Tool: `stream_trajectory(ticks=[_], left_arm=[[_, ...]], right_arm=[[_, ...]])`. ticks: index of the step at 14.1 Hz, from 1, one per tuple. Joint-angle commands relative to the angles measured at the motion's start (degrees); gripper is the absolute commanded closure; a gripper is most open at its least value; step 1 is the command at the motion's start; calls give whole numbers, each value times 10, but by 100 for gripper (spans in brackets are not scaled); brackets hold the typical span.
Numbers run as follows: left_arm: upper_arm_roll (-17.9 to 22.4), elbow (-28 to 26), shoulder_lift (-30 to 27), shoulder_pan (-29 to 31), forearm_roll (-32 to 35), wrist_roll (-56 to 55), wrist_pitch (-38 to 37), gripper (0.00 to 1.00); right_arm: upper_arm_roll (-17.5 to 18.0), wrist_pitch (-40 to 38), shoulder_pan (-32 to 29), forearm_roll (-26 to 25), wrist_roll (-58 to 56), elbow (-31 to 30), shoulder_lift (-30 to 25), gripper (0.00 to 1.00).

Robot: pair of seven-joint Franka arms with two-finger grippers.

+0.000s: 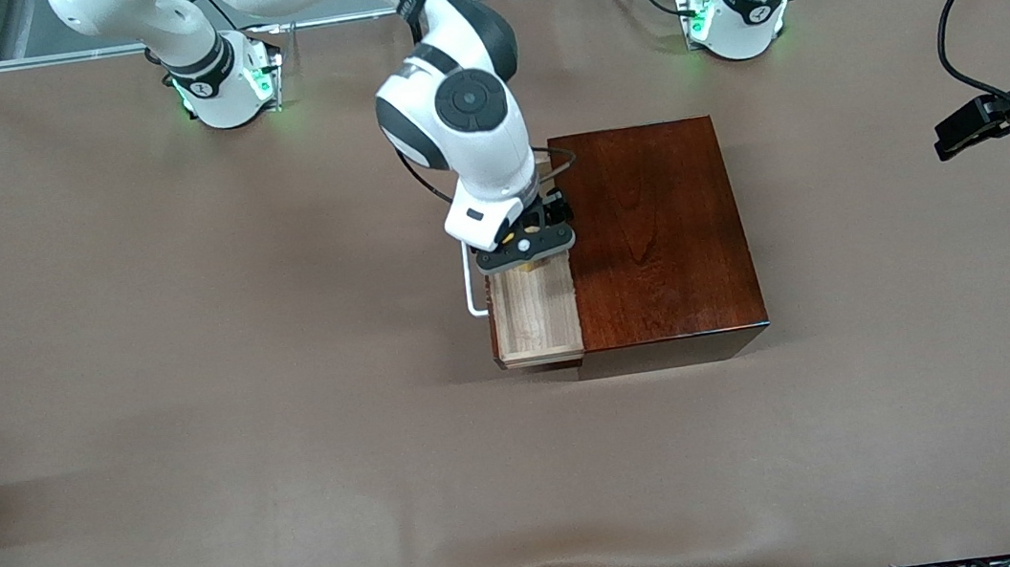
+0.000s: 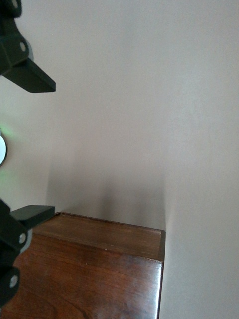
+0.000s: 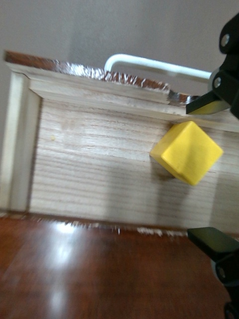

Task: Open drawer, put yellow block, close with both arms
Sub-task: 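Open the right gripper and lift it away from the drawer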

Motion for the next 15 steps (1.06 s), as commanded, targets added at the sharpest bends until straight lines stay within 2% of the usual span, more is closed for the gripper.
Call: stream_trajectory(ticks=[1, 4, 8, 10, 15], left_arm=[[-2, -8, -14, -2, -4, 4, -5, 0], [-2, -7, -14, -2, -4, 3, -5, 0], [-3, -6, -13, -3, -7, 0, -5, 0], [-5, -5, -11, -6, -11, 1, -5, 0], [-92, 31, 33, -31, -11, -67, 17, 0]], right_arm=[[-1, -39, -5, 1, 2, -10, -43, 0], [-2, -62, -31, 1, 0, -11, -69, 0], [-2, -101, -101, 1, -79, -19, -99, 0], [-3, -105, -128, 1, -82, -38, -120, 0], [-3, -118, -199, 0, -139, -86, -180, 0]])
